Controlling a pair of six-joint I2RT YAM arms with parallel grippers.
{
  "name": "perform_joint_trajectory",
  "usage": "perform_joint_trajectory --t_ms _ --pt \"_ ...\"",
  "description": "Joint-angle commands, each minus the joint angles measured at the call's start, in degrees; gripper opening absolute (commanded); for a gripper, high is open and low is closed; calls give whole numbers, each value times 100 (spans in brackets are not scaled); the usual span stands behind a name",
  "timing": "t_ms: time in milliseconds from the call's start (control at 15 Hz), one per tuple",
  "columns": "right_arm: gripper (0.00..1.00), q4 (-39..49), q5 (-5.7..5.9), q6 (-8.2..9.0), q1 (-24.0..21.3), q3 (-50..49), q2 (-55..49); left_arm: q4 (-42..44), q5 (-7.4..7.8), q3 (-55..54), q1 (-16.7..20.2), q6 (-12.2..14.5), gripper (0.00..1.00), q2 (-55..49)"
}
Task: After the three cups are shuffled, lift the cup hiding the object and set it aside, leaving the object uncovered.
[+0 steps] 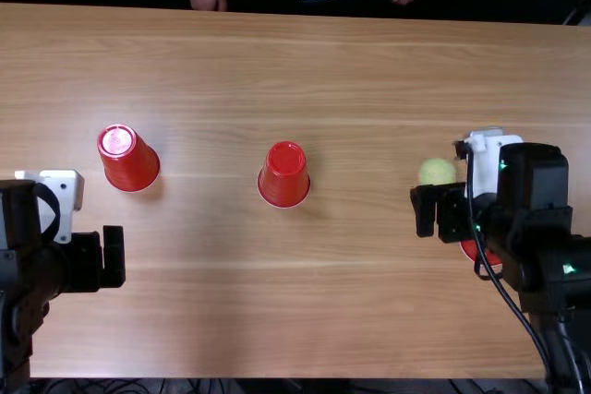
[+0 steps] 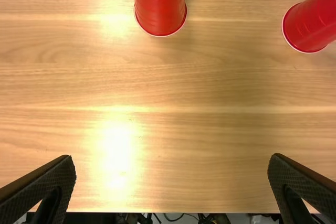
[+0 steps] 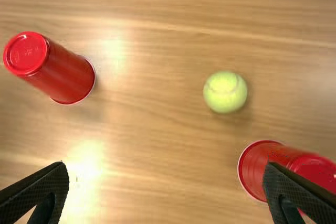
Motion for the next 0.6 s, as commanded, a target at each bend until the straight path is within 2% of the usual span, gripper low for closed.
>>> perform_joint_trajectory --t_ms 0,200,333,533 --pt "100 1 27 146 57 -77 -348 22 -4 -62 -26 2 100 -291" --pt "100 64 27 157 57 -411 -1157 85 17 -168 -26 12 100 -757" --pt "100 95 27 199 57 -938 -1843 106 27 -625 -26 2 100 -1266" --pt "100 443 27 557 31 -1633 -2836 116 17 -1504 -26 -40 100 -2057"
